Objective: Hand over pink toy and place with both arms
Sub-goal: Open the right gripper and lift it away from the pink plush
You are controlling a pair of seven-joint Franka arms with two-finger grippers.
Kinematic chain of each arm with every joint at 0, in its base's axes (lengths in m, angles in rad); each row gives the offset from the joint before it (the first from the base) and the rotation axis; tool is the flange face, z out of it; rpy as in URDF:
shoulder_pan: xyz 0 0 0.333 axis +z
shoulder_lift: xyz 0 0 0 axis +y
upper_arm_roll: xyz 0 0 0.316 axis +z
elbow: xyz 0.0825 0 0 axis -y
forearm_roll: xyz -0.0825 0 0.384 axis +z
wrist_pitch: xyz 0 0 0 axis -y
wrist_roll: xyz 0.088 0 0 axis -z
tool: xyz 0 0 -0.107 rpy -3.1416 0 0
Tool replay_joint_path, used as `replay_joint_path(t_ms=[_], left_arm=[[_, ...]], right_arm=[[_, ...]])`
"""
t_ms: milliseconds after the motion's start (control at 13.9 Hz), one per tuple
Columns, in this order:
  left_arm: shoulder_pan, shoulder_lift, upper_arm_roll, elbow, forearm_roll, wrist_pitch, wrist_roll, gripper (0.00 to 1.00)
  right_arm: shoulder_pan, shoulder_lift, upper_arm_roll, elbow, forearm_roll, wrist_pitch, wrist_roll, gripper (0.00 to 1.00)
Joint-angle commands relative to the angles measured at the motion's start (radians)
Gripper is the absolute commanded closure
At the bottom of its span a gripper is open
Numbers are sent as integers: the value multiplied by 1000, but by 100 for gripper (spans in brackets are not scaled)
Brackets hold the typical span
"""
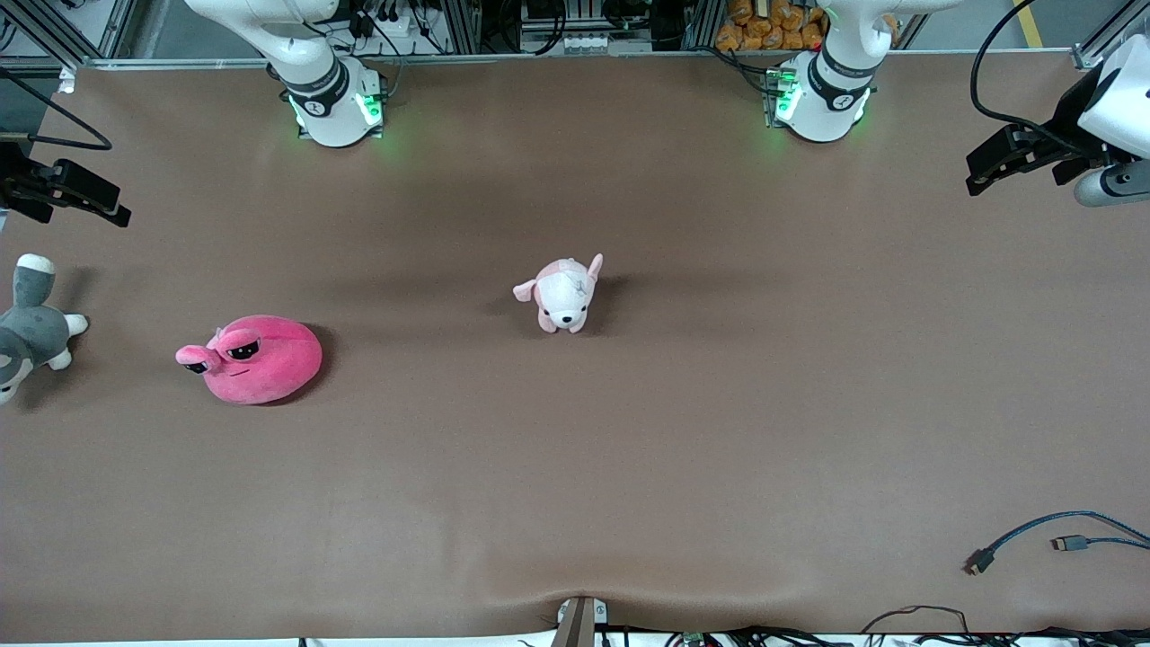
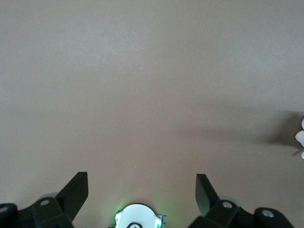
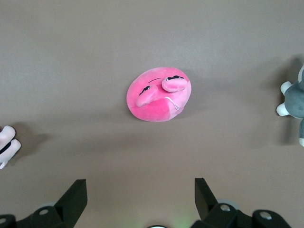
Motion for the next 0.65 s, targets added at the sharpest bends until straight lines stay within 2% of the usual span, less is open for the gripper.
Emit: replay_joint_path(t_ms=[0, 574], left_arm=[[1, 4, 2, 18, -15, -10, 40, 0], [1, 4, 0, 18, -14, -10, 38, 0]], right_arm=[[0, -20, 3, -10, -8, 6, 10, 0], [-17, -15, -8, 20, -16, -2, -76, 0]])
